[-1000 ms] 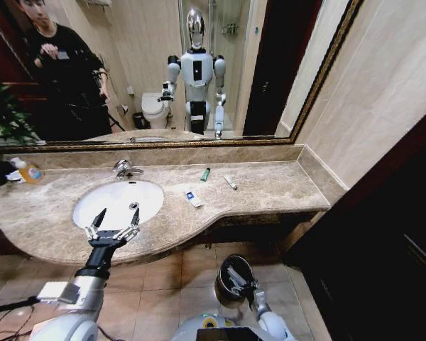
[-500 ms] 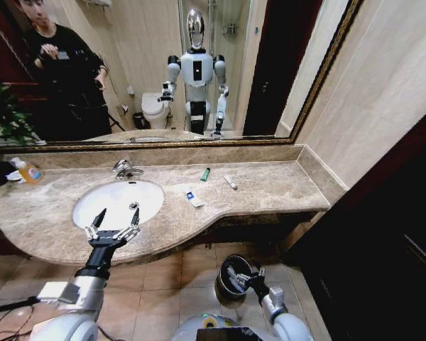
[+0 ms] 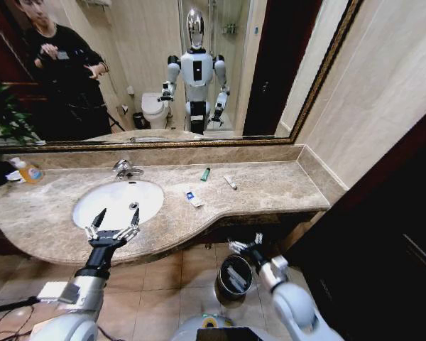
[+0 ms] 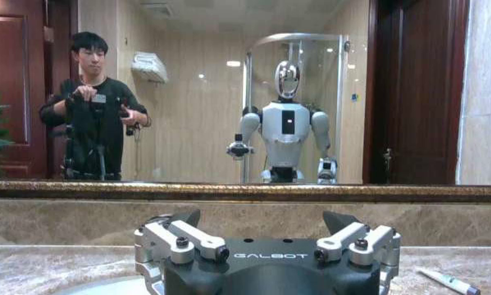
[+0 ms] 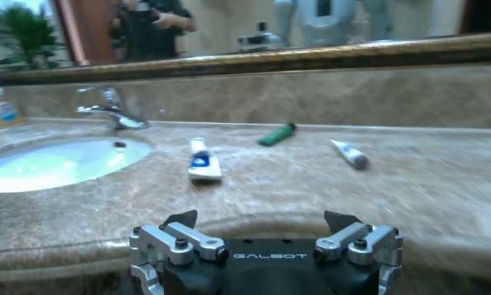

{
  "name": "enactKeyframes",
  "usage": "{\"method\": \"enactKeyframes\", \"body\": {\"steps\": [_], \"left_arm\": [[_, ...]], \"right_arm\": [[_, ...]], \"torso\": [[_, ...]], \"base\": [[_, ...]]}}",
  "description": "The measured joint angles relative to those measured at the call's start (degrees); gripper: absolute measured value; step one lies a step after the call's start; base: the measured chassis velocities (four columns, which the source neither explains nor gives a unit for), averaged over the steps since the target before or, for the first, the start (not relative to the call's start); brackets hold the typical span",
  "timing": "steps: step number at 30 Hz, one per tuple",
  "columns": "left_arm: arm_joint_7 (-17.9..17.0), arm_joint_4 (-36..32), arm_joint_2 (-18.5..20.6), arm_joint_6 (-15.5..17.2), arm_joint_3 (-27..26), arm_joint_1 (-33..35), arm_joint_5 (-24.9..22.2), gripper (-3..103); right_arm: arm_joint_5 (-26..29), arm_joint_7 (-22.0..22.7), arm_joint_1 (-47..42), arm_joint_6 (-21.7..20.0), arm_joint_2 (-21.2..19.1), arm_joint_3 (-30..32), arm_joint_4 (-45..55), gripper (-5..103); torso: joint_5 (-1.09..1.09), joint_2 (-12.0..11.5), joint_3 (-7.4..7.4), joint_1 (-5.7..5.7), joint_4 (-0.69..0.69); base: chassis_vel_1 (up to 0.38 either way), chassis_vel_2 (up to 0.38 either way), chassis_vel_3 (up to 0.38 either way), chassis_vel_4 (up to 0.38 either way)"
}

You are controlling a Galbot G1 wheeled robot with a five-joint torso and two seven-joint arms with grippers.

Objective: Pick up the trash from the sink and place it in the trash bin.

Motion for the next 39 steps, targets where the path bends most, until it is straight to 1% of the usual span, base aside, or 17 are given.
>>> {"method": "enactKeyframes", "body": {"steps": [5, 11, 13, 15, 16, 18, 21, 27, 29, 31, 33, 34, 35, 36, 37, 38, 39], "left_arm": [[0.0, 0.0, 0.0, 0.0, 0.0, 0.0, 0.0, 100], [0.0, 0.0, 0.0, 0.0, 0.0, 0.0, 0.0, 100], [0.0, 0.0, 0.0, 0.0, 0.0, 0.0, 0.0, 100], [0.0, 0.0, 0.0, 0.0, 0.0, 0.0, 0.0, 100], [0.0, 0.0, 0.0, 0.0, 0.0, 0.0, 0.0, 100], [0.0, 0.0, 0.0, 0.0, 0.0, 0.0, 0.0, 100], [0.0, 0.0, 0.0, 0.0, 0.0, 0.0, 0.0, 100], [0.0, 0.0, 0.0, 0.0, 0.0, 0.0, 0.0, 100], [0.0, 0.0, 0.0, 0.0, 0.0, 0.0, 0.0, 100], [0.0, 0.0, 0.0, 0.0, 0.0, 0.0, 0.0, 100], [0.0, 0.0, 0.0, 0.0, 0.0, 0.0, 0.0, 100], [0.0, 0.0, 0.0, 0.0, 0.0, 0.0, 0.0, 100], [0.0, 0.0, 0.0, 0.0, 0.0, 0.0, 0.0, 100], [0.0, 0.0, 0.0, 0.0, 0.0, 0.0, 0.0, 100], [0.0, 0.0, 0.0, 0.0, 0.0, 0.0, 0.0, 100], [0.0, 0.0, 0.0, 0.0, 0.0, 0.0, 0.0, 100], [0.0, 0.0, 0.0, 0.0, 0.0, 0.0, 0.0, 100]], "right_arm": [[2.7, -0.4, 11.3, -4.1, -2.5, -6.7, -2.9, 100], [4.8, -1.2, 20.2, -6.1, -3.5, -12.0, -6.5, 100], [3.9, -4.2, 24.8, -4.6, -3.7, -14.8, -10.5, 100], [3.0, -5.4, 25.8, -3.7, -3.8, -15.3, -11.5, 100], [0.5, -8.7, 28.2, -1.9, -4.1, -16.4, -13.7, 100], [-1.8, -10.8, 30.5, -0.8, -4.6, -17.7, -15.4, 100], [-2.8, -11.2, 33.9, -0.8, -4.7, -19.7, -17.3, 100], [-2.6, -9.6, 38.6, -1.5, -3.8, -22.2, -21.8, 101], [-3.9, -9.6, 39.6, -1.4, -3.7, -22.7, -22.8, 97], [-9.2, -9.8, 41.1, -0.7, -3.8, -23.2, -24.2, 94], [-15.0, -10.7, 42.0, 0.7, -4.2, -23.3, -25.0, 86], [-15.0, -10.7, 42.0, 0.7, -4.2, -23.3, -25.0, 86], [-17.7, -11.4, 42.2, 0.9, -4.7, -23.2, -24.8, 82], [-18.5, -11.7, 42.2, 0.7, -5.1, -23.2, -24.4, 77], [-18.8, -12.0, 42.0, 0.3, -5.7, -23.2, -23.5, 77], [-18.7, -12.2, 41.6, -0.6, -6.5, -23.2, -22.3, 66], [-18.7, -12.2, 41.6, -0.6, -6.5, -23.2, -22.3, 66]], "torso": [[0.0, 0.0, 0.0, 0.0, 0.0], [-0.01, 0.0, 0.0, 0.0, 0.0], [-0.01, 0.0, 0.0, 0.0, 0.0], [0.0, 0.0, 0.0, 0.0, 0.0], [-0.01, 0.0, 0.0, 0.0, 0.0], [-0.01, 0.0, 0.0, 0.0, 0.0], [-0.01, 0.0, 0.0, 0.0, 0.0], [-0.01, 0.0, 0.0, 0.0, 0.0], [-0.01, 0.0, 0.0, 0.0, 0.0], [-0.01, 0.0, 0.0, 0.0, 0.0], [-0.01, 0.0, 0.0, 0.0, 0.0], [-0.01, 0.0, 0.0, 0.0, 0.0], [0.0, 0.0, 0.0, 0.0, 0.0], [-0.01, 0.0, 0.0, 0.0, 0.0], [0.0, 0.0, 0.0, 0.0, 0.0], [-0.01, 0.0, -0.01, 0.0, 0.0], [-0.01, 0.0, -0.01, 0.0, 0.0]], "base": [[0.0, 0.0, 0.0, 0.0], [0.0, 0.0, 0.0, 0.0], [0.0, 0.0, 0.0, 0.0], [0.0, 0.0, 0.0, 0.0], [0.0, 0.0, 0.0, 0.0], [0.0, 0.0, 0.0, 0.0], [0.0, 0.0, 0.0, 0.0], [0.0, 0.0, 0.0, 0.0], [0.0, 0.0, 0.0, 0.0], [0.0, 0.0, 0.0, 0.0], [0.0, 0.0, 0.0, 0.0], [0.0, 0.0, 0.0, 0.0], [0.0, 0.0, 0.0, 0.0], [0.0, 0.0, 0.0, 0.0], [0.0, 0.0, 0.0, 0.0], [0.0, 0.0, 0.0, 0.0], [0.0, 0.0, 0.0, 0.0]]}}
